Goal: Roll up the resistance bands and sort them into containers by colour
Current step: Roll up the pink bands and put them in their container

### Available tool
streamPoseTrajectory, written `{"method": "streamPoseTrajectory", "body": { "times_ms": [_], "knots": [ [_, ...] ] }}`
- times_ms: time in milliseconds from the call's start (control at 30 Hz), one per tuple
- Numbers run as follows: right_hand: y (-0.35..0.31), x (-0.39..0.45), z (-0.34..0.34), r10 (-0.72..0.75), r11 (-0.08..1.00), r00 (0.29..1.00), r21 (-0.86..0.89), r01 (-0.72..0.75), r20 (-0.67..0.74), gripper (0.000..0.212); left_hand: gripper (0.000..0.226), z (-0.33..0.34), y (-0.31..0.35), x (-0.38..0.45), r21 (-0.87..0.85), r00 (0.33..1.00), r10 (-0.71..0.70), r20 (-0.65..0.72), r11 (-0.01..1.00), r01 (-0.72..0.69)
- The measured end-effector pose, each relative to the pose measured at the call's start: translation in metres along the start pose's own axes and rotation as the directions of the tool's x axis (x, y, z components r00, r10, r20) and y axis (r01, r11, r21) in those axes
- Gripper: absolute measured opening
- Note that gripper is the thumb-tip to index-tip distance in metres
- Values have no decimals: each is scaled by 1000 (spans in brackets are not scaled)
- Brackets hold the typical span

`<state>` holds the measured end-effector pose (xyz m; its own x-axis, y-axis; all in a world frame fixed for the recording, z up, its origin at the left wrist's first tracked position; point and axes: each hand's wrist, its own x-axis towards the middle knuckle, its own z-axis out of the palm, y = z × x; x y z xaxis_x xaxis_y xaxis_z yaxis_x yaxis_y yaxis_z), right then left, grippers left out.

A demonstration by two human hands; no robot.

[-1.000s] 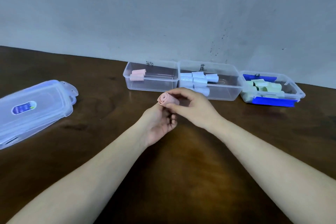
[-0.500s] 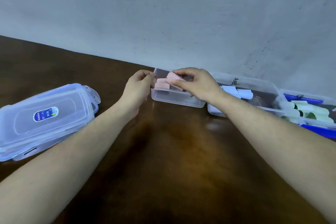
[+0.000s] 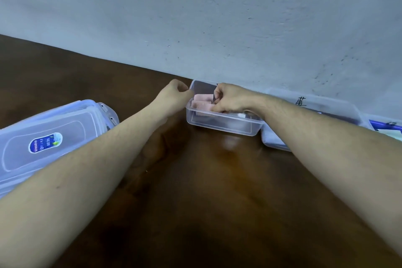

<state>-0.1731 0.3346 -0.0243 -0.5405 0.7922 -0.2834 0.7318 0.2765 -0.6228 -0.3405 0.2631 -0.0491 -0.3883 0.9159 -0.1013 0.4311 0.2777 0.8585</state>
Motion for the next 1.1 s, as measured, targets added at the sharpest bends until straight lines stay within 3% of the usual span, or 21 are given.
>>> {"method": "streamPoseTrajectory", "body": {
  "times_ms": [467,767,1100],
  "knots": [
    [-15,12,16,224,972,973,64,-227,51,27,27,4,-12,6,-21,999,-12,37,1000,13],
    [-21,13,22,226,956,971,175,-236,75,23,29,3,-11,4,-8,997,-41,58,999,41],
    [-18,-6,11,206,970,977,117,-212,59,33,32,1,-9,-7,-53,997,-65,34,996,67]
  ]
}}
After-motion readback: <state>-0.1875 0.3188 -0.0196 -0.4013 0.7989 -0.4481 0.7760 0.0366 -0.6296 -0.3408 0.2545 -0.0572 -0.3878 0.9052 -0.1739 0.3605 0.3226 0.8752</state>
